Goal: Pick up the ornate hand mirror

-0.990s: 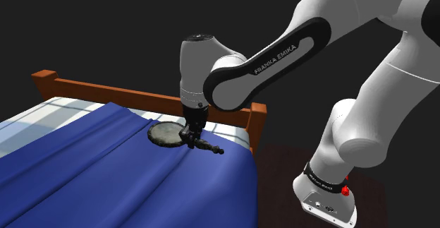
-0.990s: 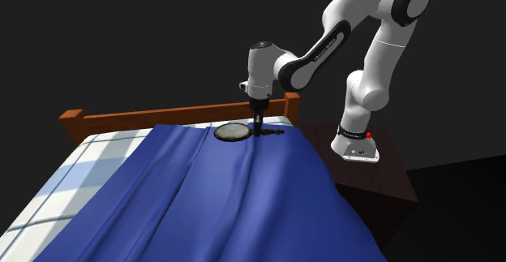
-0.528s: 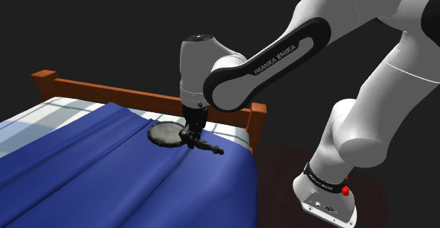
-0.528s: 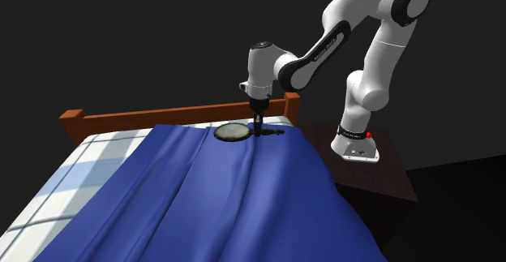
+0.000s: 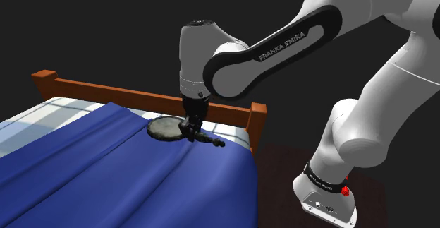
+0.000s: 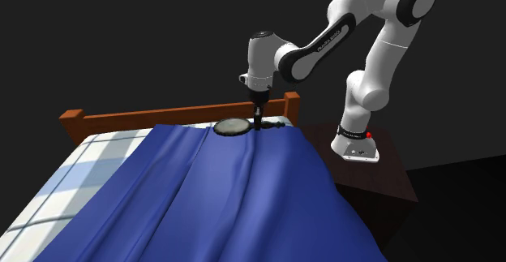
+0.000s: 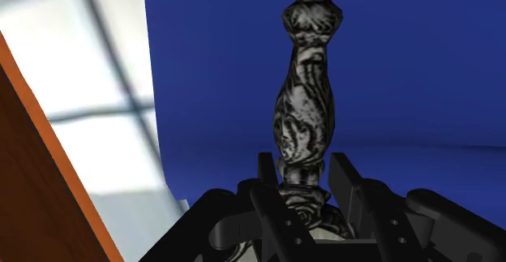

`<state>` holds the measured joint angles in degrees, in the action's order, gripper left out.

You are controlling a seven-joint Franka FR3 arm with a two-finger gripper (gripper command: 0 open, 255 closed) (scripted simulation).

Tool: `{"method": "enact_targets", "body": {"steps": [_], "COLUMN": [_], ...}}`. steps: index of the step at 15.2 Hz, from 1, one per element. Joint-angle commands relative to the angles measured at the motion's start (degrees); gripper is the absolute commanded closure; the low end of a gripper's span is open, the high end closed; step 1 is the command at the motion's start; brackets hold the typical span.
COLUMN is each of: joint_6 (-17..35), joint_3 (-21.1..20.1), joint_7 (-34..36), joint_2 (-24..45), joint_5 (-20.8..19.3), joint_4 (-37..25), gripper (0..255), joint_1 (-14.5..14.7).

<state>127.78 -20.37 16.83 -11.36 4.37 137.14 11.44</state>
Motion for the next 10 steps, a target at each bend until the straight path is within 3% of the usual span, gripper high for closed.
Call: {"method": "enact_targets", "body": {"steps": [1,10], "joint_6": [-1.7,-7.6], "joint_3": [0.2,0.8], "joint_7": [-0.3,-0.8], "joint_2": [-0.9,-3.4], "joint_5": [0.3,0.8], "joint_4": [-0.8,-4.3], "gripper": [255,255], "joint_1": [0.0,0.1]}}
